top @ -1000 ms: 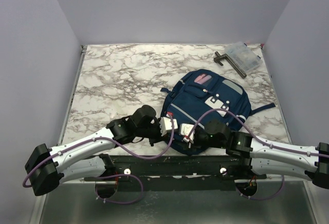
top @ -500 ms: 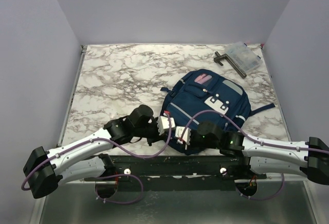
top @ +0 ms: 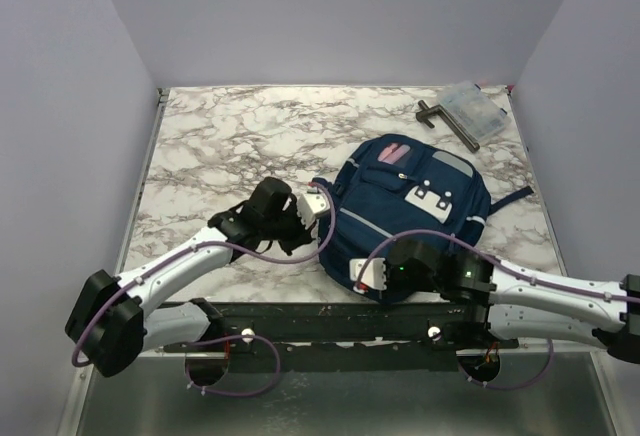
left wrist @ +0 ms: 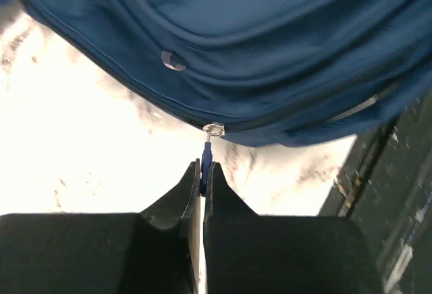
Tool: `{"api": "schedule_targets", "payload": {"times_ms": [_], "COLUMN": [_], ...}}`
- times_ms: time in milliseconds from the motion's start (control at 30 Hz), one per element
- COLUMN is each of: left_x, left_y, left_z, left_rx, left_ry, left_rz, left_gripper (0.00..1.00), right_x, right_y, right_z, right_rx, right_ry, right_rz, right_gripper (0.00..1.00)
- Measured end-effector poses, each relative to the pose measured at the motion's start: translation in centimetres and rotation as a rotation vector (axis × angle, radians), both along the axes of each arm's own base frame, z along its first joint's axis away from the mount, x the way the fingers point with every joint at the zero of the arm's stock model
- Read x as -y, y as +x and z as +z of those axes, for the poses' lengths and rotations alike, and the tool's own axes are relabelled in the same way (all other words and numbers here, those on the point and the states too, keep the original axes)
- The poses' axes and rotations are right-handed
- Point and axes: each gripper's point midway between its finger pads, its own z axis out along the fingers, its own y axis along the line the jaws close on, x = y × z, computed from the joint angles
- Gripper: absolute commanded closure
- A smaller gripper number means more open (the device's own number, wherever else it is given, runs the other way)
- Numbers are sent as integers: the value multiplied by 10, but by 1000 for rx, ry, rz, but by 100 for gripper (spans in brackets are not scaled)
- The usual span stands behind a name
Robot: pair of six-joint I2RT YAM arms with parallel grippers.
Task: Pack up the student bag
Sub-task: Zip the student bag at the center of the board.
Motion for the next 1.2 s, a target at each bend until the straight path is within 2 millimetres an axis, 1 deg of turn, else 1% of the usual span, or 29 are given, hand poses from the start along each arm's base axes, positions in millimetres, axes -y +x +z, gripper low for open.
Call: {"api": "schedule_targets", "payload": {"times_ms": [100, 133, 200, 233, 267, 300, 400, 467, 500, 567, 633, 700, 733, 800, 833, 867, 900, 933, 967, 1033, 1067, 1100, 1200], "left_x": [4, 8, 15, 23, 26, 34, 53, 62, 64, 64, 62, 59, 58, 58, 58, 59, 59, 60, 60, 59, 59, 58, 51], "left_y": [23, 34, 43, 43, 44, 40, 24, 11, 4, -7, -13, -18, -20, -21, -22, -23, -23, -22, -22, -21, -19, -17, -3], "left_z": [5, 7, 10, 12, 14, 18, 28, 33, 34, 37, 37, 37, 36, 36, 37, 37, 38, 39, 39, 39, 39, 39, 38], "left_rx": [-11, -19, -33, -42, -39, -36, -50, -70, -83, -100, -111, -121, -125, -131, -135, -137, -137, -137, -139, -143, -148, -151, -175], "left_ry": [-4, -7, -19, -29, -34, -43, -85, -118, -136, -168, -184, -198, -204, -212, -217, -221, -226, -229, -232, -233, -234, -238, -257], "left_rz": [32, 44, 38, 16, 7, -16, -70, -90, -94, -93, -87, -79, -79, -77, -77, -78, -79, -77, -73, -62, -51, -36, 33], "left_gripper": [100, 100, 100, 100, 100, 100, 100, 100, 100, 100, 100, 100, 100, 100, 100, 100, 100, 100, 100, 100, 100, 100, 100], "right_x": [16, 21, 28, 31, 32, 31, 23, 10, 1, -15, -31, -50, -56, -68, -72, -76, -79, -81, -83, -83, -83, -81, -75], "right_y": [-2, -3, -4, -4, -4, -4, -3, 0, 3, 8, 12, 18, 20, 24, 25, 27, 28, 29, 30, 32, 33, 34, 35], "right_z": [14, 17, 22, 23, 23, 24, 26, 29, 32, 34, 33, 28, 26, 19, 17, 14, 13, 11, 10, 9, 10, 9, 12], "right_rx": [41, 53, 68, 71, 69, 66, 45, 36, 31, 18, 1, -18, -27, -44, -52, -58, -63, -66, -66, -54, -48, -40, -22], "right_ry": [25, 35, 44, 45, 49, 53, 89, 132, 165, 202, 228, 240, 240, 233, 229, 224, 219, 211, 205, 188, 181, 173, 157], "right_rz": [7, 9, 6, -2, -10, -15, -39, -61, -77, -95, -110, -130, -137, -151, -157, -161, -167, -169, -170, -167, -166, -170, -156], "right_gripper": [100, 93, 59, 50, 42, 38, 31, 30, 30, 30, 30, 30, 29, 29, 32, 38, 50, 67, 79, 87, 95, 99, 99]}}
